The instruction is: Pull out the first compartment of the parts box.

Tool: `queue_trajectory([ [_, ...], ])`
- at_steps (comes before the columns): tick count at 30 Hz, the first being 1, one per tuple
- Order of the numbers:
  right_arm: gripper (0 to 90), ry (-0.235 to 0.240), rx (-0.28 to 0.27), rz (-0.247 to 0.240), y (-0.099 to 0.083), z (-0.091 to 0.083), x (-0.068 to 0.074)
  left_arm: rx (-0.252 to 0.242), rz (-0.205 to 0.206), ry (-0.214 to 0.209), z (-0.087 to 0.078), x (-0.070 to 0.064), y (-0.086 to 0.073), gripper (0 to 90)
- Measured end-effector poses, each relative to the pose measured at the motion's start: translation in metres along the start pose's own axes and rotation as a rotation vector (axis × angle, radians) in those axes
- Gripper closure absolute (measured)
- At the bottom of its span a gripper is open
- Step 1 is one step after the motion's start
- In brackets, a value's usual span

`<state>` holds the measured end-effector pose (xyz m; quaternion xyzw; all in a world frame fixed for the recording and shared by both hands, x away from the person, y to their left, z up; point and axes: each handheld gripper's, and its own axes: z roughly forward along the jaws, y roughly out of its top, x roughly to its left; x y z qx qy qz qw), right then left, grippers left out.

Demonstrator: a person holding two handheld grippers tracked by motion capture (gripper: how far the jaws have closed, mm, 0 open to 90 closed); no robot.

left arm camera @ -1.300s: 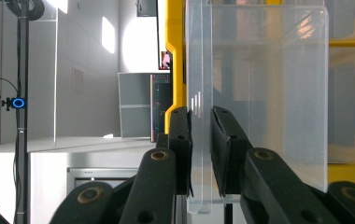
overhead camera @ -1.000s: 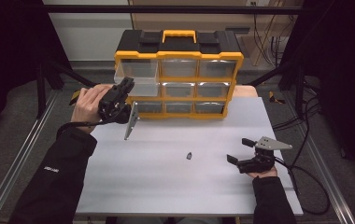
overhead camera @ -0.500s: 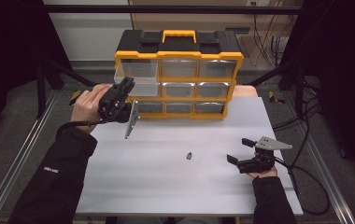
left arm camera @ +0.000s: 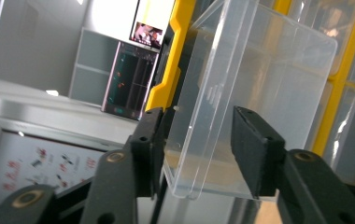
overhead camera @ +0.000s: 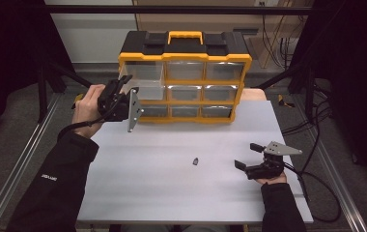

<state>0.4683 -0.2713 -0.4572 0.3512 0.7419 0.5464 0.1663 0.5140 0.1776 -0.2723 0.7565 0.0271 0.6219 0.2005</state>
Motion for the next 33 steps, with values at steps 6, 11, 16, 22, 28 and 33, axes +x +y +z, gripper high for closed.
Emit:
queue_trajectory([
  [6,0.5,0.000,-0.001,0.001,0.000,0.000,0.000,0.029,-0.171,-0.061,-0.001,0.004,0.000,34.3],
  [11,0.5,0.000,0.000,0.000,0.000,0.000,0.000,0.033,-0.290,-0.092,-0.003,0.003,-0.001,24.9],
  [16,0.5,-0.001,0.000,-0.001,0.000,0.000,0.000,0.027,-0.394,-0.132,-0.007,0.003,-0.002,16.7],
  [22,0.5,0.000,0.000,-0.001,0.000,0.000,0.000,0.020,-0.528,-0.170,-0.014,-0.001,-0.005,8.2],
  [28,0.5,0.000,0.002,-0.001,0.000,0.001,0.000,0.018,-0.621,-0.225,-0.018,-0.010,-0.009,3.6],
  [33,0.4,0.000,0.001,-0.001,0.000,0.001,0.000,0.009,-0.701,-0.260,-0.019,-0.019,-0.014,1.5],
])
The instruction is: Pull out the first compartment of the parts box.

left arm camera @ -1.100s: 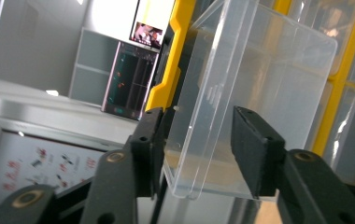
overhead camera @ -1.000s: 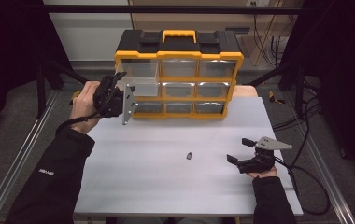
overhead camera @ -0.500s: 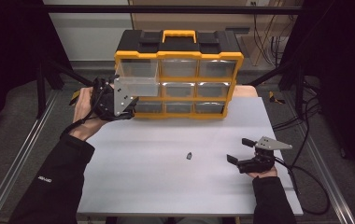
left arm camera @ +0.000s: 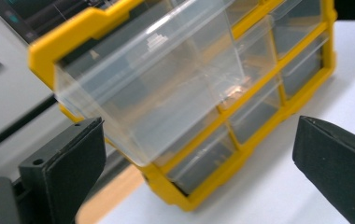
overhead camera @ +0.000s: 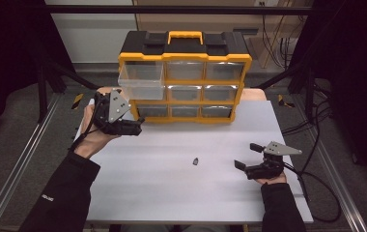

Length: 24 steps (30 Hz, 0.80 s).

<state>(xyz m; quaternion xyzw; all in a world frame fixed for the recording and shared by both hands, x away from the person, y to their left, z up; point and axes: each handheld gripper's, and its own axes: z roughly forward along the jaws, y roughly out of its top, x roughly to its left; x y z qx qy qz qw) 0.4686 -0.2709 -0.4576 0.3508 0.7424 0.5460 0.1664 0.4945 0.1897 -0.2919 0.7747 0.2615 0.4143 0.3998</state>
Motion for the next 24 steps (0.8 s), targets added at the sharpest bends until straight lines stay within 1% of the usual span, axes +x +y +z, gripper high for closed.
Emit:
queue_trajectory([
  [5,0.4,0.000,0.000,0.000,0.000,0.000,0.000,-0.005,-0.062,-0.019,0.001,-0.004,-0.010,0.1],
  [7,0.4,0.000,0.001,0.001,0.000,0.000,0.000,-0.004,-0.072,-0.016,0.002,-0.006,-0.014,0.0],
  [8,0.4,0.000,0.000,0.001,0.000,0.000,0.000,-0.006,-0.083,-0.027,0.002,-0.006,-0.017,0.0],
  [9,0.4,0.000,0.000,0.001,0.000,0.000,0.000,-0.007,-0.093,-0.030,0.003,-0.007,-0.019,0.0],
  [13,0.4,0.000,0.000,0.001,0.000,0.000,0.000,-0.002,-0.112,-0.044,0.006,-0.011,-0.028,0.0],
  [18,0.4,0.000,0.000,0.001,0.000,0.000,0.000,-0.015,-0.161,-0.071,0.008,-0.017,-0.040,0.0],
  [20,0.5,0.000,0.000,0.001,0.000,0.000,0.000,-0.010,-0.165,-0.076,0.010,-0.020,-0.045,0.0],
  [24,0.5,0.001,0.001,0.004,0.000,0.000,0.000,-0.006,-0.190,-0.086,0.013,-0.025,-0.055,0.0],
])
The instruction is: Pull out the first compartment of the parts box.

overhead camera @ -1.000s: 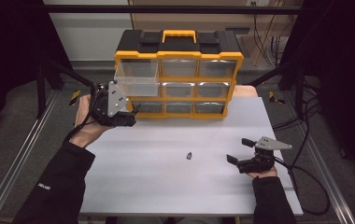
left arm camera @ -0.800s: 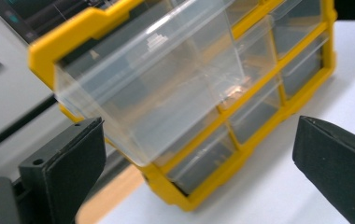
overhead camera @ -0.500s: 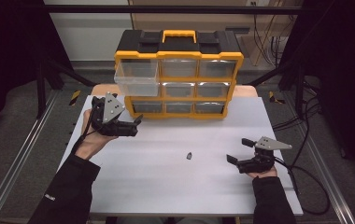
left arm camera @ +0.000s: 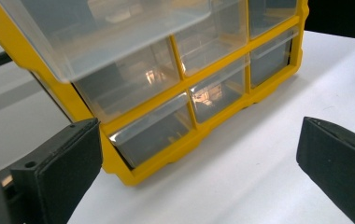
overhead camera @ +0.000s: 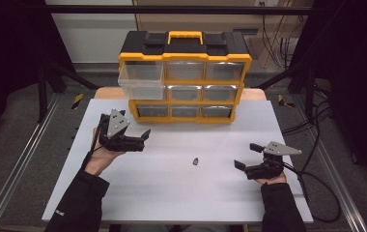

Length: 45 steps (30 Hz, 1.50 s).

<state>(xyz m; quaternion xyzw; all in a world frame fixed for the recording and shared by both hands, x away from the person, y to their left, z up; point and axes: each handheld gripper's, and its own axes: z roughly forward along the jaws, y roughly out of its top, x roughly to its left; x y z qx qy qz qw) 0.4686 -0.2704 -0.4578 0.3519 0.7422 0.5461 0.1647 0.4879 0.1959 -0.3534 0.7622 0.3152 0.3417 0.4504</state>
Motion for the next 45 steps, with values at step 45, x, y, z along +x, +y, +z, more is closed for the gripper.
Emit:
queue_trajectory([
  [45,0.4,-0.001,0.005,0.004,0.000,0.001,0.000,0.099,-0.137,-0.168,0.031,-0.038,-0.034,1.2],
])
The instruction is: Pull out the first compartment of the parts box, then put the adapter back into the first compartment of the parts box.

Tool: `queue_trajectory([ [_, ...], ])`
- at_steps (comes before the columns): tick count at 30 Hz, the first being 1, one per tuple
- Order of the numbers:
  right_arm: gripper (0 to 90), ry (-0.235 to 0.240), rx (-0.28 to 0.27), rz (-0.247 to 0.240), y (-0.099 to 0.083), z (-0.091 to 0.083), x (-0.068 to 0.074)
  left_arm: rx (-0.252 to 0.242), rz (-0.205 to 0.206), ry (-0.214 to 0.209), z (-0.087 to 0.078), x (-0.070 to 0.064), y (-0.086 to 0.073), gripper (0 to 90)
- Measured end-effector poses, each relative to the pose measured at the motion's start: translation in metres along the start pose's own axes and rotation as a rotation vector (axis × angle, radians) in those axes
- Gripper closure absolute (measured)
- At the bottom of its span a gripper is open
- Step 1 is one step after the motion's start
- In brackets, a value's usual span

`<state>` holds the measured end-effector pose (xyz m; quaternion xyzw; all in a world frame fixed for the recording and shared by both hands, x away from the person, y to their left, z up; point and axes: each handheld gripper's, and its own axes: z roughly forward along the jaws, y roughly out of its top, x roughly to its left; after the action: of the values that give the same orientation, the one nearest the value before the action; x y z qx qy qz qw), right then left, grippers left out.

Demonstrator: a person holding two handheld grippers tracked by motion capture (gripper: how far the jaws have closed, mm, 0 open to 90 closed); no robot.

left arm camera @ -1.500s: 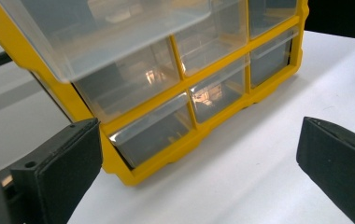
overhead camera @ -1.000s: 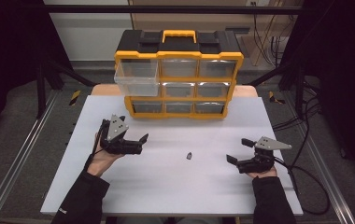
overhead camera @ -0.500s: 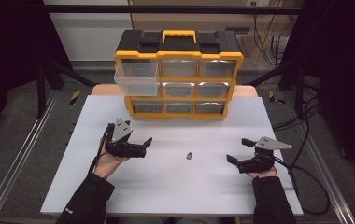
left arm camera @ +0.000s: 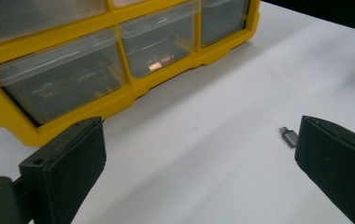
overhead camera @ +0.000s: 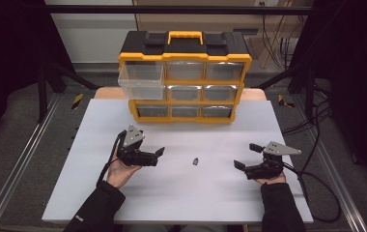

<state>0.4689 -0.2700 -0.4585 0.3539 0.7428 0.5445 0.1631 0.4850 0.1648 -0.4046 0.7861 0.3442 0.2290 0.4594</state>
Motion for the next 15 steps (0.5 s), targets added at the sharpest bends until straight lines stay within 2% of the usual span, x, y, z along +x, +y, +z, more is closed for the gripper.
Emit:
queue_trajectory([
  [11,0.4,0.001,0.001,-0.001,0.000,0.001,0.000,0.006,0.003,-0.030,0.009,-0.012,0.000,1.2],
  [15,0.4,0.000,0.001,-0.002,0.000,0.000,-0.001,0.002,-0.008,-0.043,0.010,-0.014,0.001,1.3],
])
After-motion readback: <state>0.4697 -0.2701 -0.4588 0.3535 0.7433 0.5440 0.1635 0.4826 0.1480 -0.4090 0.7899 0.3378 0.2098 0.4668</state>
